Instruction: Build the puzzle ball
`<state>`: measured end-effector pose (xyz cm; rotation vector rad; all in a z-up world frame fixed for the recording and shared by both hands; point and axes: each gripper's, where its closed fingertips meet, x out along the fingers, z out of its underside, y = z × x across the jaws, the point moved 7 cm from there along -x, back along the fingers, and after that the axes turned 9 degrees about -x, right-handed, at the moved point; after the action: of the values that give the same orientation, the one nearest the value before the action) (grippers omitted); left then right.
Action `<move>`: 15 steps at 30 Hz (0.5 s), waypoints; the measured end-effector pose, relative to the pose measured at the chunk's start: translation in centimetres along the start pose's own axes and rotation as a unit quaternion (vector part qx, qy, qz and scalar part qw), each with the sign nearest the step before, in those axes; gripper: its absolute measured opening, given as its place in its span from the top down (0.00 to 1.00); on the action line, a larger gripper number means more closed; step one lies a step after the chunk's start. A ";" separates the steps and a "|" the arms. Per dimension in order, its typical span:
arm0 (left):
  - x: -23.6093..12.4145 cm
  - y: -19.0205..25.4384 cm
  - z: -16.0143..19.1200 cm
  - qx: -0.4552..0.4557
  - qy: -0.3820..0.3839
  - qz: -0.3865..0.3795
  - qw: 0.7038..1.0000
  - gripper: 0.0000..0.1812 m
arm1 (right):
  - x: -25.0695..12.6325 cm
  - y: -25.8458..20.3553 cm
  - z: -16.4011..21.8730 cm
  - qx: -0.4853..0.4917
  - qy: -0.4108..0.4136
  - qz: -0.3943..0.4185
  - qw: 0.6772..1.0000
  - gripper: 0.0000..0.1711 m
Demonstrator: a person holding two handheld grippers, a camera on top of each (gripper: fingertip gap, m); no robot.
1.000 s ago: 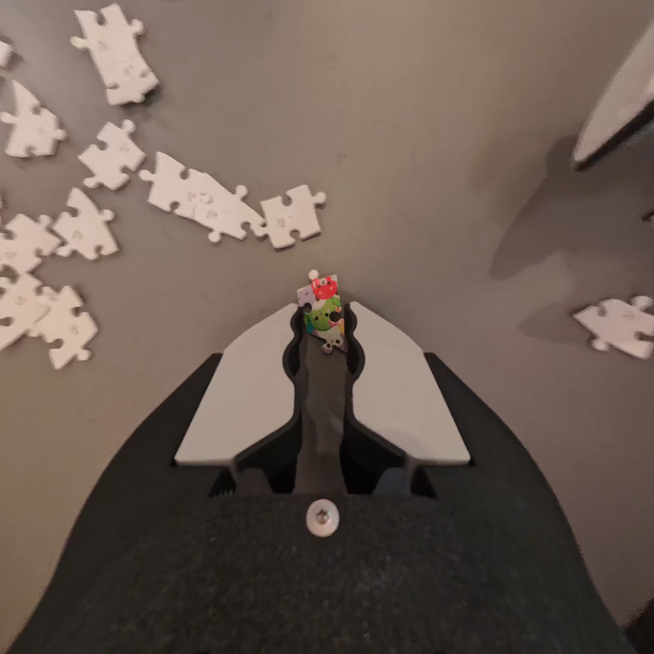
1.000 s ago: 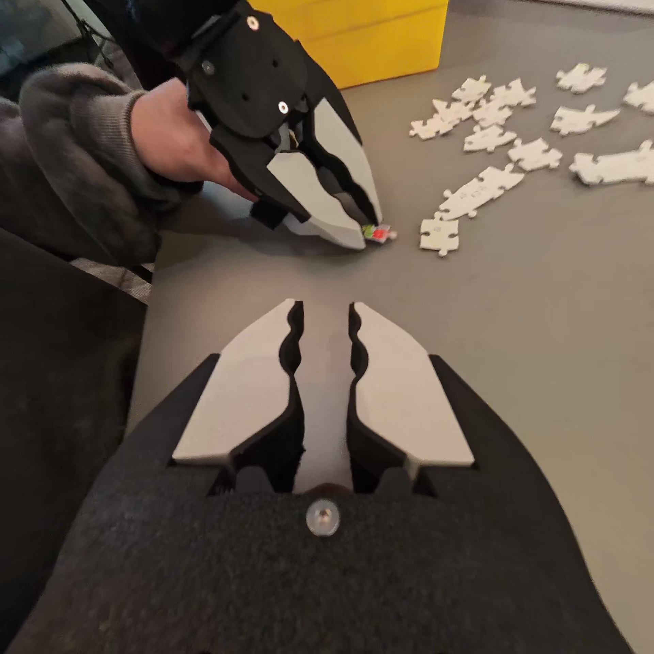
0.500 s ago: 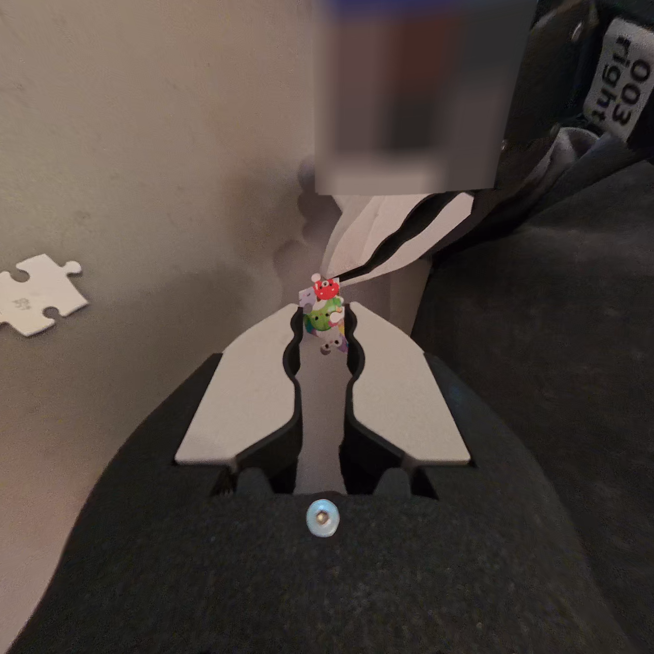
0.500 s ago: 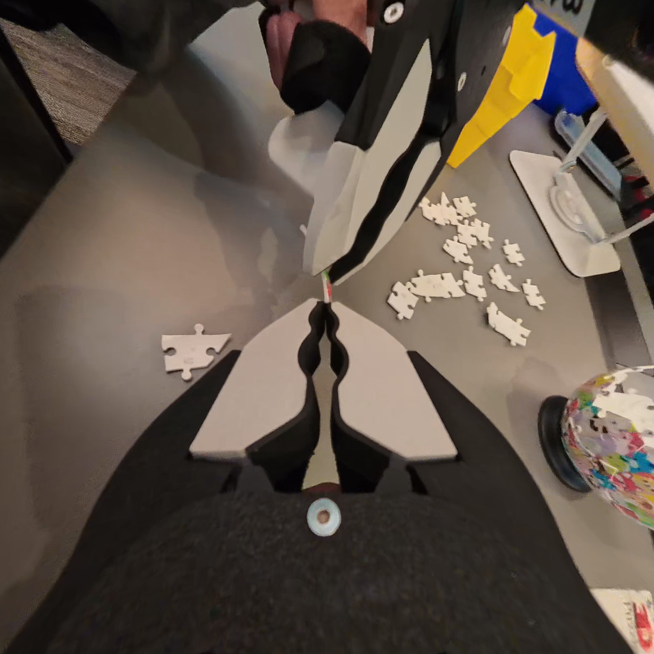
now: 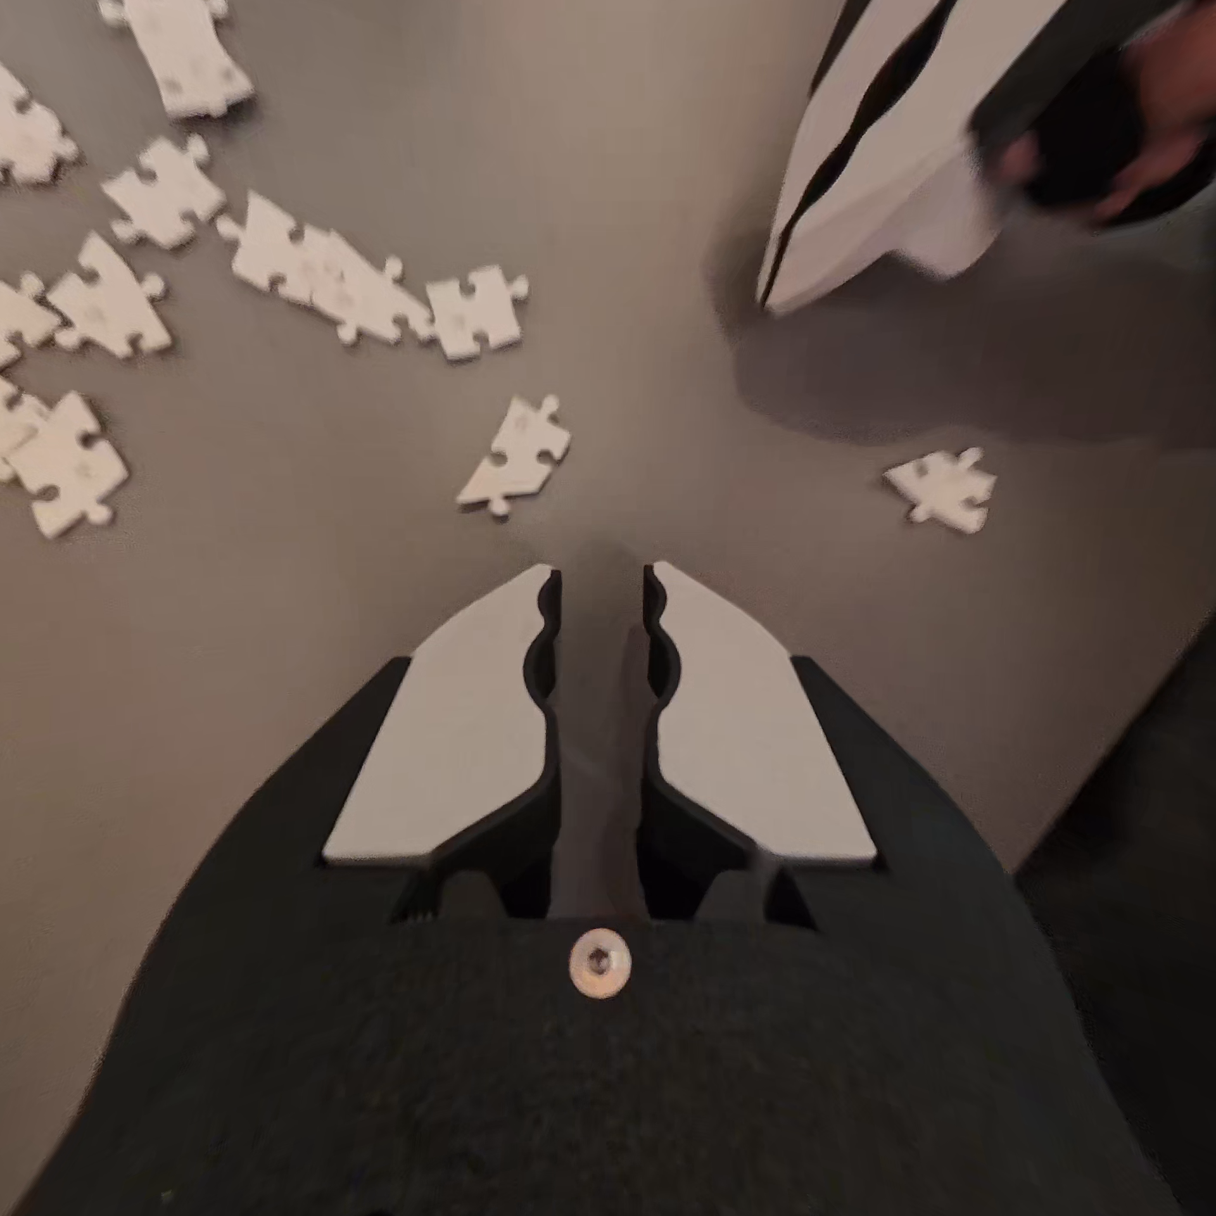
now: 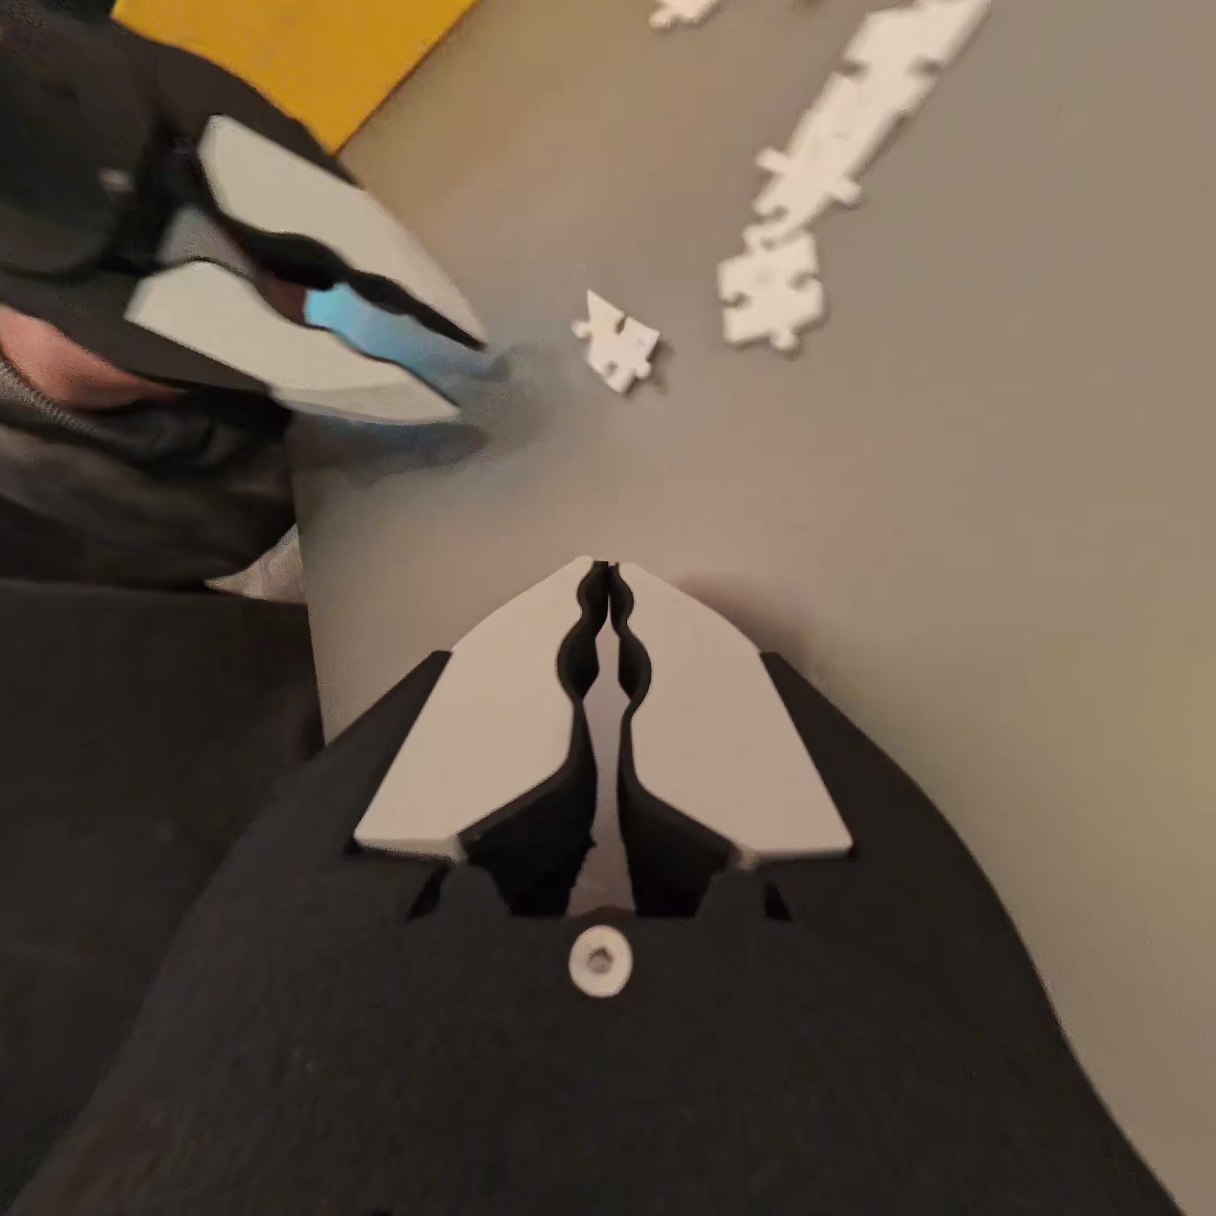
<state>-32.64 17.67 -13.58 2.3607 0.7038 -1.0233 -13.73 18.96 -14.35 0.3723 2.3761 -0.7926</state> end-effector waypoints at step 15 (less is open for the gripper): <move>2.2 -2.6 -0.8 -0.014 -0.005 -0.044 0.999 0.99 | 7.4 0.4 -7.4 -0.380 -0.105 -0.010 0.919 1.00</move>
<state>-32.53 20.71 -15.33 2.3182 0.8202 -1.0538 -22.69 24.42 -14.39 -0.0644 2.2703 0.1198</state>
